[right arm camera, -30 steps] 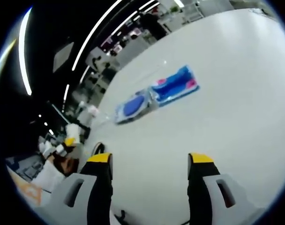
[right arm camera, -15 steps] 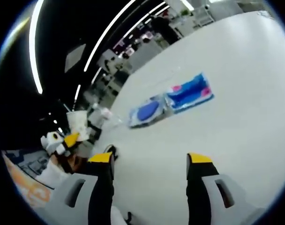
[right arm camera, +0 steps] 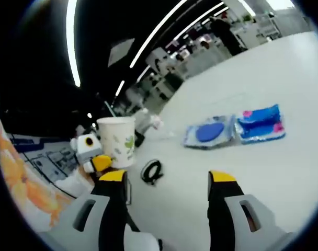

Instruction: Arrange the tabletop items into an orderly group along one side of the table until the central work area is clear of visible clutter.

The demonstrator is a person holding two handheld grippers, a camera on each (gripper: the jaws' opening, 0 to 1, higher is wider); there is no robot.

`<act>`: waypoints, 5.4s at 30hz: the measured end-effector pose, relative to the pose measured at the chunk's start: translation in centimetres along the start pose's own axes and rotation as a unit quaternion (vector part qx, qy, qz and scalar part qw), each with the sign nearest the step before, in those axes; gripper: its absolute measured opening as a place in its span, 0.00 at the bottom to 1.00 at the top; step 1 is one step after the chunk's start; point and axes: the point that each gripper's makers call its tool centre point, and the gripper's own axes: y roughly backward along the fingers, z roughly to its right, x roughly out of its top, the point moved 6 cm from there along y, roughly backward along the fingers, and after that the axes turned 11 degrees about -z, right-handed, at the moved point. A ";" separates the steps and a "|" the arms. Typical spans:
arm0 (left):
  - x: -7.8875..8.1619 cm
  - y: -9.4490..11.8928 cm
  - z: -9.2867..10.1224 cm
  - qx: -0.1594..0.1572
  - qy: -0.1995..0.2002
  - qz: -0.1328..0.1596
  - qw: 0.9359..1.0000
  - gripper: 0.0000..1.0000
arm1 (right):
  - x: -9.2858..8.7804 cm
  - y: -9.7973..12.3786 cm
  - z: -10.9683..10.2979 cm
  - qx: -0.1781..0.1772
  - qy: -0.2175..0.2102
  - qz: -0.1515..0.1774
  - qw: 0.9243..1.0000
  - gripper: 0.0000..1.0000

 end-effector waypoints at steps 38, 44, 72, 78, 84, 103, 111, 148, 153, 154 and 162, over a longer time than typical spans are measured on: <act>-0.7 -1.3 0.6 0.005 -0.028 -0.078 0.997 0.42 | 3.8 -1.0 -3.5 0.085 0.072 0.070 0.991 0.39; 4.3 1.0 2.3 0.044 -0.099 -0.037 0.993 0.37 | 3.1 -0.9 -2.5 -0.007 0.191 0.021 0.981 0.39; 4.0 -3.4 5.0 0.032 -0.279 -0.267 0.922 0.00 | 2.7 -3.0 -3.6 -0.075 0.349 -0.046 0.933 0.39; 3.9 -2.2 3.8 0.065 -0.311 -0.292 0.902 0.00 | 2.5 -3.1 -3.2 -0.075 0.340 -0.051 0.936 0.39; 4.8 -0.1 0.3 0.105 -0.305 -0.310 0.894 0.00 | 1.5 -2.2 -1.7 -0.089 0.313 -0.061 0.943 0.46; 6.9 2.2 -11.7 0.222 -0.293 -0.415 0.832 0.00 | -1.7 2.7 4.2 -0.170 0.202 -0.077 0.961 0.48; 7.6 0.8 -15.7 0.239 -0.259 -0.413 0.840 0.00 | -1.9 3.3 5.7 -0.186 0.170 -0.081 0.964 0.48; 5.4 -2.1 -22.5 0.259 -0.175 -0.420 0.852 0.00 | -0.3 1.8 9.7 -0.201 0.114 -0.094 0.968 0.49; 5.7 -1.9 -22.3 0.264 -0.171 -0.414 0.855 0.05 | -0.6 1.8 9.6 -0.200 0.113 -0.096 0.968 0.49; 5.8 -1.9 -22.2 0.263 -0.168 -0.411 0.856 0.06 | -0.7 1.8 9.6 -0.200 0.113 -0.096 0.969 0.49; 6.7 -1.1 -21.4 0.281 -0.155 -0.380 0.867 0.29 | -0.4 1.6 9.4 -0.197 0.117 -0.091 0.969 0.50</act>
